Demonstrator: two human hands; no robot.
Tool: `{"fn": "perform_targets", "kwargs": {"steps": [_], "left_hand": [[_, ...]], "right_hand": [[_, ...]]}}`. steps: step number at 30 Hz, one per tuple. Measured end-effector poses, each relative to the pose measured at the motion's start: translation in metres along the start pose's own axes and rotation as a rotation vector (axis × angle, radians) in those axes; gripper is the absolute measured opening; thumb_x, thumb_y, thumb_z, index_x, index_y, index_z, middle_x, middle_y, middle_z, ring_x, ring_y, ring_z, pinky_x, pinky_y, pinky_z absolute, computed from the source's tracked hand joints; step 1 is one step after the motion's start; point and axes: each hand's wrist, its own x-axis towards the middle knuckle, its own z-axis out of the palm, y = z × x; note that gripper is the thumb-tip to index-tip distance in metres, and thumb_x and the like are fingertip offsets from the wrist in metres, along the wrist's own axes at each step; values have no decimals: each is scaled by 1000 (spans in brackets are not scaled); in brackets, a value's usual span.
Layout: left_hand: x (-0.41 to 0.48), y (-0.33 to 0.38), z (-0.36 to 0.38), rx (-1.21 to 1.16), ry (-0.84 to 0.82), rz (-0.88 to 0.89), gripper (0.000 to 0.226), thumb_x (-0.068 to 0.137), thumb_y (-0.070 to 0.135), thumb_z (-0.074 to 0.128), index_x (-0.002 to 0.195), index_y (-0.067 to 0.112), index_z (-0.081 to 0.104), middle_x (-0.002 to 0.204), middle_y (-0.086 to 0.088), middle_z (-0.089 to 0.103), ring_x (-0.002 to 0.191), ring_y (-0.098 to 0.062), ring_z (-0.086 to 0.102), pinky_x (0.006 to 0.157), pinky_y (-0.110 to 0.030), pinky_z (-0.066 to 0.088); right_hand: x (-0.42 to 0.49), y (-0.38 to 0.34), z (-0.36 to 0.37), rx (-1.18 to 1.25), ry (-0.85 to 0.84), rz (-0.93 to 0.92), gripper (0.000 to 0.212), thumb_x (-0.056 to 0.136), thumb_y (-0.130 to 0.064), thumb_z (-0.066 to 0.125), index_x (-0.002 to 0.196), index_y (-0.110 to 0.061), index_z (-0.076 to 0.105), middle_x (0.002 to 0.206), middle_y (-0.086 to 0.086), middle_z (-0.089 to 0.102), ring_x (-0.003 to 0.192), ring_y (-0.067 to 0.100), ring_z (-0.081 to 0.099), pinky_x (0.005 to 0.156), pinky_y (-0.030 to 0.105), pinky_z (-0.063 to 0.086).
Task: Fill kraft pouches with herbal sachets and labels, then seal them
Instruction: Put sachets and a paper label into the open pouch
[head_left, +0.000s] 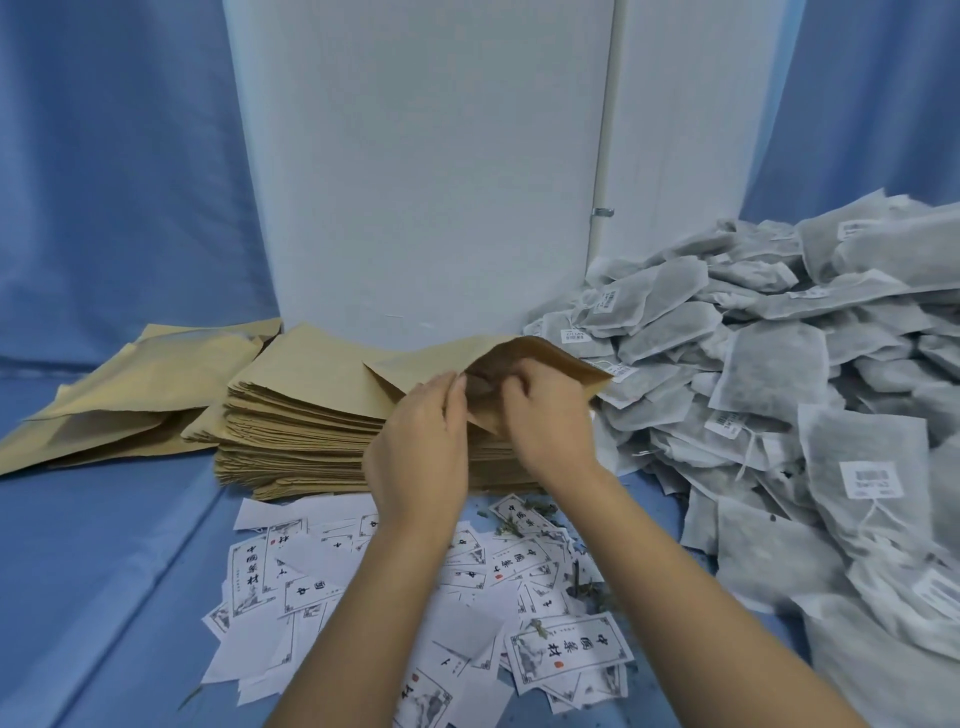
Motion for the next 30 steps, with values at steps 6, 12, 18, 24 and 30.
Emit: {"fn": "perform_targets", "kwargs": {"steps": [6,12,18,24,30], "left_hand": [[20,2,18,-236,42,-233,37,101,41,36,107,28,69,80,2,63,67,-14,44,52,-26,27],[25,3,25,-309,50,-281,37,101,41,36,109,26,69,90,1,68,74,-14,47,51,-20,28],[28,-2,23,-356,32,-322,39,101,41,35,107,23,69,79,1,60,81,-21,54,60,-28,32],[28,-4,23,-385,39,-334,39,101,39,36,104,20,70,76,1,57,78,-20,52,53,-22,29],[30,-11,21,-384,20,-305,41,101,40,36,104,17,70,74,0,54,76,-19,50,53,-26,29]], "right_hand": [[5,48,-18,350,410,418,30,88,-10,47,118,-16,49,126,3,39,110,24,47,89,31,40],[23,85,-22,419,68,625,65,88,-11,46,148,-28,27,149,5,33,125,28,43,101,39,38],[22,76,-22,493,71,622,44,92,-8,38,130,-25,53,109,-6,55,89,14,55,75,20,43],[-11,60,4,464,64,525,59,91,-29,50,147,-35,31,79,-15,53,69,2,53,60,24,37],[-1,74,-1,760,260,718,23,92,-17,46,110,-26,57,101,-6,57,88,13,55,69,24,39]]}}
